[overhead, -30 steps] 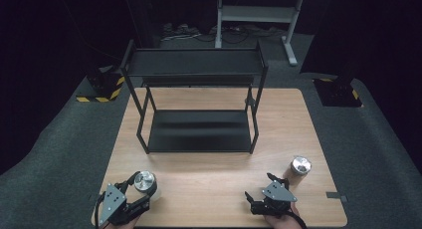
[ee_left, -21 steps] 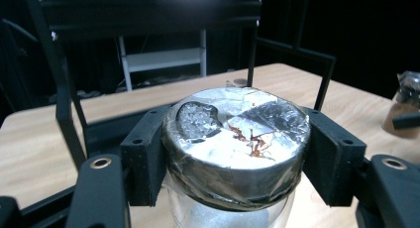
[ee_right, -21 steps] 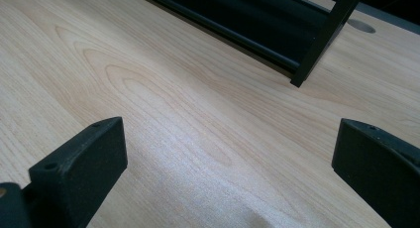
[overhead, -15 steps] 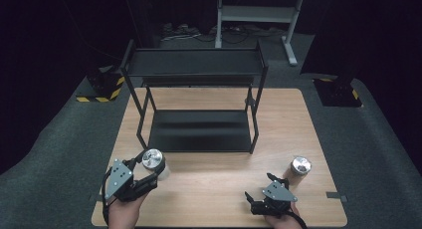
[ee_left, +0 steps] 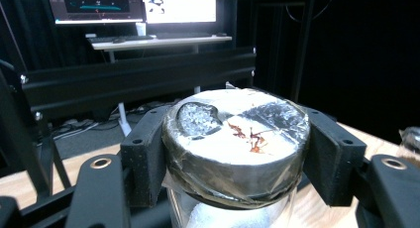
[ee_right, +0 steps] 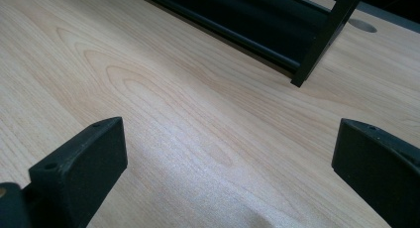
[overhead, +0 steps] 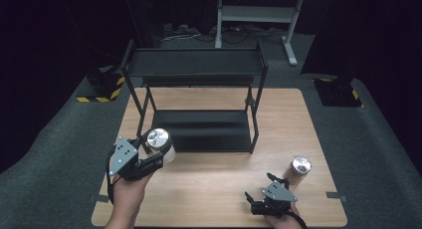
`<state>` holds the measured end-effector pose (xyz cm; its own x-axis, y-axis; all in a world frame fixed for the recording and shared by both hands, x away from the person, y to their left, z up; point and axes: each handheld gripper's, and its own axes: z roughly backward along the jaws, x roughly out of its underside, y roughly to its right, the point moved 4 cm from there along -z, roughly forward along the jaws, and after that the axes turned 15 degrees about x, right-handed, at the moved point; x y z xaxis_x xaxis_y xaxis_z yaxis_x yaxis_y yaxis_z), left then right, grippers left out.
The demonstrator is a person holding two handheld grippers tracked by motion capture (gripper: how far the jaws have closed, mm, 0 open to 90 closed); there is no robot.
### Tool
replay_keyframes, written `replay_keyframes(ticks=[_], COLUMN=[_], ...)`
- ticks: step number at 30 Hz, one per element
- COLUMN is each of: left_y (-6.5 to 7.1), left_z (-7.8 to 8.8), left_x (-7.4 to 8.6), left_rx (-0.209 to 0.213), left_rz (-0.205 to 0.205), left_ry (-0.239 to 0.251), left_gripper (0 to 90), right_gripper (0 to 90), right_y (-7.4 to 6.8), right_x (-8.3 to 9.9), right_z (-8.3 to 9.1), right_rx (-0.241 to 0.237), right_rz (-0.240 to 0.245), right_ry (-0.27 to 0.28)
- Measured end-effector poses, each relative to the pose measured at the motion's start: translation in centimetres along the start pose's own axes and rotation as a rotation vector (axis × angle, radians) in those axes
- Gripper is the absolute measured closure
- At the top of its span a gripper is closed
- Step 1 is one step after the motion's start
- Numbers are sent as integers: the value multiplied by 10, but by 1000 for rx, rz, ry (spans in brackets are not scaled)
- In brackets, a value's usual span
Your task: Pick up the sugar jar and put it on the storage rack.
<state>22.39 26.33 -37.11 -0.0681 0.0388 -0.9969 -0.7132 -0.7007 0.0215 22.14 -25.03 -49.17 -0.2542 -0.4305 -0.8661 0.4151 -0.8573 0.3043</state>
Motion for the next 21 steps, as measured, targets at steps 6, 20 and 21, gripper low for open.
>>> replay_keyframes(ticks=[6,20,21], left_y=[-5,-13,-13], left_z=[-7,-24,-25], left_x=[-15,-58,-61], left_rx=[6,4,3], left_rz=[-4,-42,-43], left_ry=[21,72,76], left_gripper=[344,344,344], right_gripper=[0,0,0], right_y=[0,1,1], right_x=[0,1,1], right_z=[0,0,0], right_rx=[0,-3,-3], right_rz=[-5,-9,-10], right_ry=[1,4,5])
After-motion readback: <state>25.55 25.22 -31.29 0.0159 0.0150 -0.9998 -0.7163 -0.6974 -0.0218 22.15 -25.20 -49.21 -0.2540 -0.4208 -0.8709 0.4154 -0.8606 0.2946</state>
